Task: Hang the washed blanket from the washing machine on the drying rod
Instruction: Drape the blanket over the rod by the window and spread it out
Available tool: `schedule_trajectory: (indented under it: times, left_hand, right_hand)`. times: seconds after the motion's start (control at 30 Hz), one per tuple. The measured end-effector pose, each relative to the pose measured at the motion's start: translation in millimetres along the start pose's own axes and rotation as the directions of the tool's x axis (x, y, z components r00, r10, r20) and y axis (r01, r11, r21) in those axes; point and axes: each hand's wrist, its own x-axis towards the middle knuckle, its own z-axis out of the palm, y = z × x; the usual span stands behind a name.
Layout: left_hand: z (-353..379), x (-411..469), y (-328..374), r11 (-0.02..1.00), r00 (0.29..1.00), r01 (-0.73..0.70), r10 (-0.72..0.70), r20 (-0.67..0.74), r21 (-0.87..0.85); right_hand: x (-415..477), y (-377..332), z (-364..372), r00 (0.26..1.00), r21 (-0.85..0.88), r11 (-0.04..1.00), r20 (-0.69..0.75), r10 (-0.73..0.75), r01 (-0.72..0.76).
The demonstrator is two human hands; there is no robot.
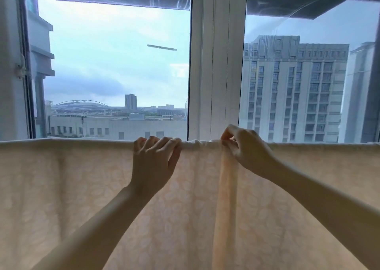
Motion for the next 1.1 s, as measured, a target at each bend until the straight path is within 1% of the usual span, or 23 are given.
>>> schedule_trajectory:
  times: [0.13, 0.23, 0.3, 0.43, 0.5, 0.63, 0.73, 0.77, 0.9, 1.0, 1.1]
  left_hand:
    - [-2.8, -2.9, -0.1, 0.998, 1.000, -0.013, 0.013, 0.003, 0.059]
    - [-4.5, -1.0, 14.2, 0.994, 0.998, 0.039, -0.044, 0.042, 0.106]
    - [-3.0, 2.5, 28.2, 0.997, 0.997, 0.049, -0.052, 0.050, 0.067]
    - [6.8, 8.6, 57.6, 0.998, 0.998, -0.042, 0.044, 0.039, -0.051]
    - [13.3, 8.8, 69.8, 0.996, 0.997, -0.057, 0.060, 0.043, -0.069]
    - [17.9, 7.6, 79.7, 0.996, 0.999, -0.031, 0.034, 0.034, -0.078]
    - [12.6, 10.2, 83.9, 0.996, 1.000, 0.002, -0.001, 0.009, -0.088]
    - [11.5, 10.6, 84.1, 0.996, 1.000, 0.009, -0.009, 0.004, -0.086]
    - [12.3, 10.3, 78.2, 0.995, 0.999, 0.046, -0.046, -0.001, -0.085]
    - [11.8, 8.9, 73.7, 0.998, 0.999, 0.051, -0.051, -0.005, -0.045]
    - [11.4, 8.7, 68.4, 0.998, 0.999, 0.048, -0.048, -0.014, -0.034]
  right_hand:
    - [3.3, 4.8, -13.4, 0.996, -0.104, 0.993, -0.076, 0.056, -0.064]
    - [0.4, 10.5, -21.4, 0.997, -0.116, 0.990, -0.028, 0.073, -0.076]
    - [-0.8, 12.5, -22.6, 0.996, -0.085, 0.992, 0.014, 0.093, -0.091]
    - [-1.6, 18.2, -26.6, 0.989, -0.059, 0.987, 0.005, 0.151, -0.150]
    - [-5.0, 19.4, -31.3, 0.987, -0.051, 0.986, 0.008, 0.160, -0.160]
    - [-16.8, 23.1, -47.3, 0.981, -0.014, 0.982, 0.047, 0.187, -0.187]
    - [-24.8, 23.2, -49.6, 0.983, -0.037, 0.988, 0.094, 0.155, -0.152]
    - [-26.3, 21.8, -46.8, 0.986, -0.037, 0.989, 0.090, 0.143, -0.140]
    - [-22.8, 17.4, -30.5, 0.992, -0.021, 0.992, -0.035, 0.120, -0.121]
    - [-14.4, 21.1, -29.4, 0.991, -0.050, 0.993, -0.086, 0.105, -0.110]
    - [-6.8, 35.9, -50.6, 0.977, -0.075, 0.983, -0.148, 0.156, -0.169]
